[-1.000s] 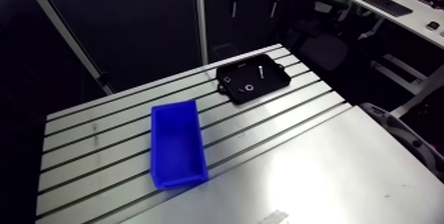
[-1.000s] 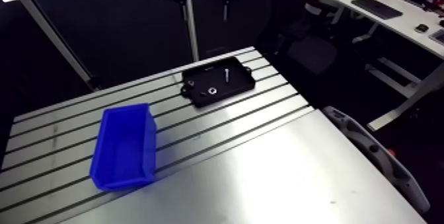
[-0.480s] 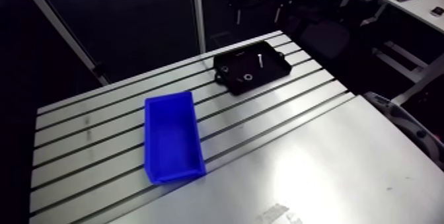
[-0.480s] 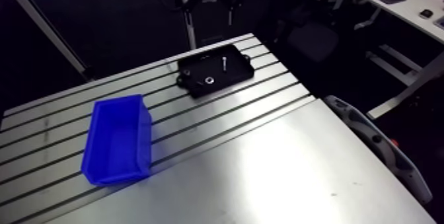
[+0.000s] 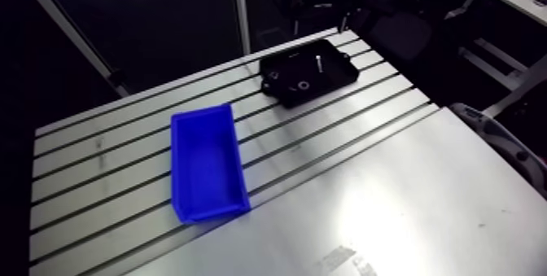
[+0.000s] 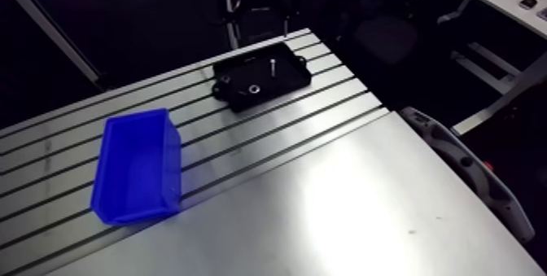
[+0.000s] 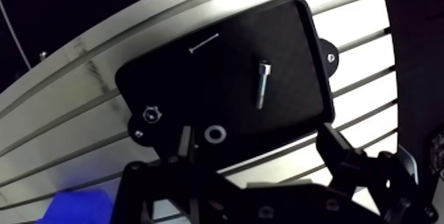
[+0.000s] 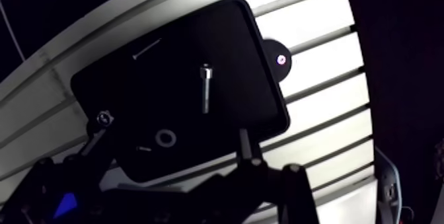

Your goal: Pick up the M10 bolt from the tray and put it into the blue bin.

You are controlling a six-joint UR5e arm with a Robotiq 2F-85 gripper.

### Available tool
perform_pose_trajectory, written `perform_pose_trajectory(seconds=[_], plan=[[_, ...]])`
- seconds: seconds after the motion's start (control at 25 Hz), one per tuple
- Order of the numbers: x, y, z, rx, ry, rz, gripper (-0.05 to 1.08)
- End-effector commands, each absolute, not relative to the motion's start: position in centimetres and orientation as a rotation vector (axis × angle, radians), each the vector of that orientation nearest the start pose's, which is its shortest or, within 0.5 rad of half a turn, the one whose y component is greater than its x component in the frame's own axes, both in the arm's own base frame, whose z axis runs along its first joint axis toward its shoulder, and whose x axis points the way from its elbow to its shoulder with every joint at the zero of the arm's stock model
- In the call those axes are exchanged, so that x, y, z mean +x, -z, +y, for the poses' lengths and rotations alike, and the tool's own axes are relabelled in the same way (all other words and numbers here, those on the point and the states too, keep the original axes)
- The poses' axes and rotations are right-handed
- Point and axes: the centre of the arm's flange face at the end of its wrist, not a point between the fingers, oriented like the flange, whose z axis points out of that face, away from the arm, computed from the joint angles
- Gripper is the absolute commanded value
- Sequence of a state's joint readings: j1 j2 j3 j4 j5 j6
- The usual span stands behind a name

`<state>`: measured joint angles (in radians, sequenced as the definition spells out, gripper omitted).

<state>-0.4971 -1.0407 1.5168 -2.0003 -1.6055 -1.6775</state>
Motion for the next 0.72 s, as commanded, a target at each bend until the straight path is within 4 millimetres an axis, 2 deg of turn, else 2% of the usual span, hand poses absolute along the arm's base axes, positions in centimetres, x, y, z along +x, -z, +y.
perform_pose_trajectory(seconds=[0.04, 0.32, 0.72], plan=[[-64.2, -22.8, 20.5, 0.604, -0.02, 3.003, 0.01], [-64.1, -21.1, 21.0, 0.634, -0.025, 2.979, 0.01], [-64.0, -20.8, 21.4, 0.748, -0.046, 2.964, 0.01]])
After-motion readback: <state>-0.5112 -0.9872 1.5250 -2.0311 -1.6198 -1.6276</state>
